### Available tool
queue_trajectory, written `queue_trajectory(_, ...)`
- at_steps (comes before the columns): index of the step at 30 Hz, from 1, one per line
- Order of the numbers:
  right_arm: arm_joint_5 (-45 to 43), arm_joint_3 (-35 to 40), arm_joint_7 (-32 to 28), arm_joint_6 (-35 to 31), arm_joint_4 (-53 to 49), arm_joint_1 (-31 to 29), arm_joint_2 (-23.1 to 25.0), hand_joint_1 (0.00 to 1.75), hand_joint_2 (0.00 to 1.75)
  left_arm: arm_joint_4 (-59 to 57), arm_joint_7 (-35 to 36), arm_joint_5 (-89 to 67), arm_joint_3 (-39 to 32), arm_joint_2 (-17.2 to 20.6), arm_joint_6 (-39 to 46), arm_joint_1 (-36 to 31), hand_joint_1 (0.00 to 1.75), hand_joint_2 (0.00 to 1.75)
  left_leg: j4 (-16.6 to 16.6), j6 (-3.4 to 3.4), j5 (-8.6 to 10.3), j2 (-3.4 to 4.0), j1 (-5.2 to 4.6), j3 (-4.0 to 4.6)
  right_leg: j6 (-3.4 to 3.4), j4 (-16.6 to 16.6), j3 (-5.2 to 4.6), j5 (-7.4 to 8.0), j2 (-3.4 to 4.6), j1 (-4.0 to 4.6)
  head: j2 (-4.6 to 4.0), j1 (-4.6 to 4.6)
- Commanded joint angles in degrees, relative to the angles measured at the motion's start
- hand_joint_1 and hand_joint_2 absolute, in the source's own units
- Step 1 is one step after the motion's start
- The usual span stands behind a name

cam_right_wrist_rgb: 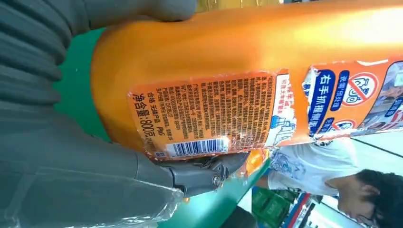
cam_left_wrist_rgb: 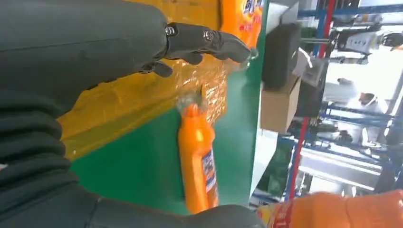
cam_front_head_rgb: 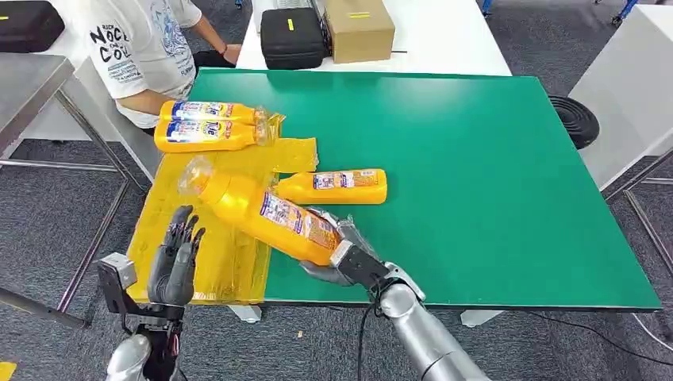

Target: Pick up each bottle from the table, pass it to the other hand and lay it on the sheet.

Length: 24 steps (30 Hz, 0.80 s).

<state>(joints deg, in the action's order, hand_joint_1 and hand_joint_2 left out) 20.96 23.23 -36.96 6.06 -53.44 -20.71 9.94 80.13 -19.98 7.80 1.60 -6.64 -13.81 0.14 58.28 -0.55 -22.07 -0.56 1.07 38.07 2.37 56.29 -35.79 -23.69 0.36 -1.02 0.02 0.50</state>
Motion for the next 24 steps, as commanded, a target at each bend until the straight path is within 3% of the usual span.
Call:
queue_trajectory(1, -0.6, -2.0, -1.1, 1.4, 12.9, -3.8, 2.6, 1.75, 1.75, -8.9, -2.1, -1.8, 5.1, 1.9, -4.2, -5.4, 0.00, 1.75, -0.1, -0.02, -0.04, -0.08, -0.03, -0.27, -0.09, -0.1, 0.29, -0.09, -0.14, 0.00, 0.00, 0.00)
queue_trajectory(22, -2.3, -3.3, -2.2, 3.0, 18.5, -5.8, 3.5, 1.75, 1.75, -8.3, -4.9, -6.1, 8.0, 2.4, -7.3, -6.0, 0.00, 1.75, 0.0, -0.02, -0.02, 0.00, -0.02, -0.07, -0.06, 0.0, 0.09, -0.04, -0.04, 0.00, 0.00, 0.00)
queue_trajectory(24, -2.5, -3.5, -2.0, 3.7, 18.9, -6.0, 3.8, 1.75, 1.75, -8.1, -5.1, -6.7, 8.3, 2.4, -7.4, -6.1, 0.00, 1.75, 0.0, -0.03, -0.14, 0.02, -0.04, -0.36, -0.14, 0.0, 0.37, -0.16, -0.07, 0.01, 0.00, 0.00)
